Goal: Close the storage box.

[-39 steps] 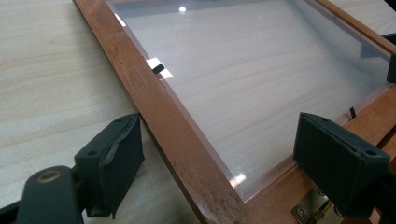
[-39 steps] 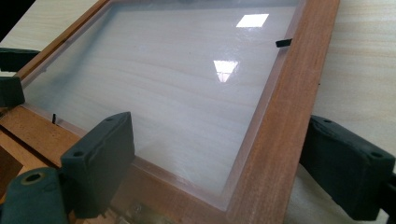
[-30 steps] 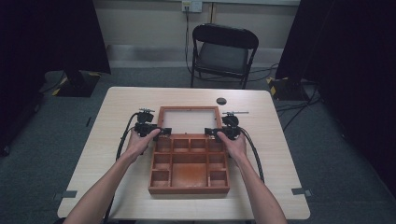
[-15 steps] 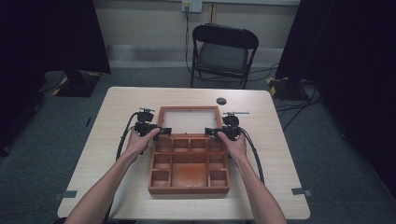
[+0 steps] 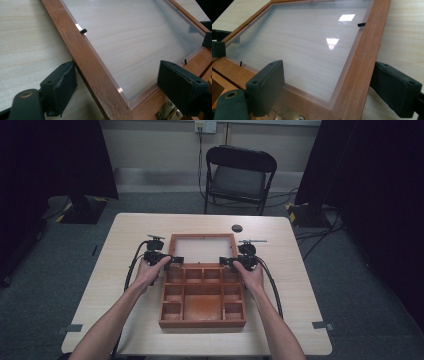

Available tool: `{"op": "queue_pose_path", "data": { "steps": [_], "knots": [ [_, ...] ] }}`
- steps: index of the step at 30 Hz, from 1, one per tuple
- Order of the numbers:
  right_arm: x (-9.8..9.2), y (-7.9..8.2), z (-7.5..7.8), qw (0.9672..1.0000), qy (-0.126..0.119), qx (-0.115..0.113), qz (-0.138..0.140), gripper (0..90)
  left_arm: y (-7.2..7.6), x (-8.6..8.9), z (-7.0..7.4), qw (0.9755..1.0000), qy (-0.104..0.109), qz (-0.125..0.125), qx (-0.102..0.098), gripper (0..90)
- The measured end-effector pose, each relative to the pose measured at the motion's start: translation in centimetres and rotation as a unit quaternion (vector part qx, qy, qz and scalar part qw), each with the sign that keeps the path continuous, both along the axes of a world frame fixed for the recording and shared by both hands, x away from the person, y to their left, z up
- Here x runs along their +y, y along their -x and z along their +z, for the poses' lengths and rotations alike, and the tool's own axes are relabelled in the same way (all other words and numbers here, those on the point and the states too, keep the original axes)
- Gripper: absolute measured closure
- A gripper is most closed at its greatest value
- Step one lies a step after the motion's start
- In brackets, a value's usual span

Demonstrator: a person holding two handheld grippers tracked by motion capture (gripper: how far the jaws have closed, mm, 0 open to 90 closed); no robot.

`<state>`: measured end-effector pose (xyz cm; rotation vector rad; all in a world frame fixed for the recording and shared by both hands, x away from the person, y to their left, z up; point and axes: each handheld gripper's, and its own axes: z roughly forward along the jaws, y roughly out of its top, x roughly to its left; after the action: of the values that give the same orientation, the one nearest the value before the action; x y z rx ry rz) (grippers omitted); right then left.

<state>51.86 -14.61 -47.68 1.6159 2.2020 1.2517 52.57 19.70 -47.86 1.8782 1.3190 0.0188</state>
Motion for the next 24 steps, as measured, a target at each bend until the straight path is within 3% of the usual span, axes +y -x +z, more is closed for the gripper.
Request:
{"op": "queue_pose_path", "data": {
  "steps": [4, 8, 10, 12, 17, 19, 22, 24],
  "knots": [
    [0.0, 0.0, 0.0, 1.0, 0.003, 0.001, 0.0, 12.2, 0.1, -0.2, 0.2, 1.0, -0.007, 0.001, -0.005, 14.3],
    [0.2, 0.2, 0.5, 0.9996, 0.019, -0.021, -0.005, 14.8, 0.3, -0.5, 0.7, 0.9992, -0.028, 0.0, -0.03, 15.1],
    [0.3, 0.2, 0.6, 0.9995, 0.023, -0.024, -0.003, 15.1, 0.3, -0.5, 0.8, 0.9992, -0.028, 0.0, -0.029, 15.8],
    [0.2, 0.2, 0.7, 0.9994, 0.024, -0.023, -0.004, 16.9, 0.4, -0.3, 0.7, 0.9995, -0.011, -0.002, -0.029, 18.5],
    [0.0, 0.3, 1.0, 0.9993, 0.025, -0.028, -0.006, 21.8, 0.4, -0.2, 0.9, 0.999, -0.017, -0.009, -0.04, 20.2],
    [-0.1, 0.2, 1.4, 0.9992, 0.027, -0.029, -0.007, 25.6, 0.4, 0.0, 1.2, 0.9989, -0.019, -0.007, -0.042, 25.5],
    [-0.2, 0.2, 1.7, 0.9991, 0.027, -0.031, -0.007, 27.0, 0.4, 0.3, 1.5, 0.9991, -0.004, -0.006, -0.043, 26.6],
    [-0.5, 0.2, 2.1, 0.9994, 0.01, -0.031, -0.008, 27.6, 0.5, 0.4, 1.7, 0.9986, -0.008, -0.004, -0.051, 29.0]
  ]
}}
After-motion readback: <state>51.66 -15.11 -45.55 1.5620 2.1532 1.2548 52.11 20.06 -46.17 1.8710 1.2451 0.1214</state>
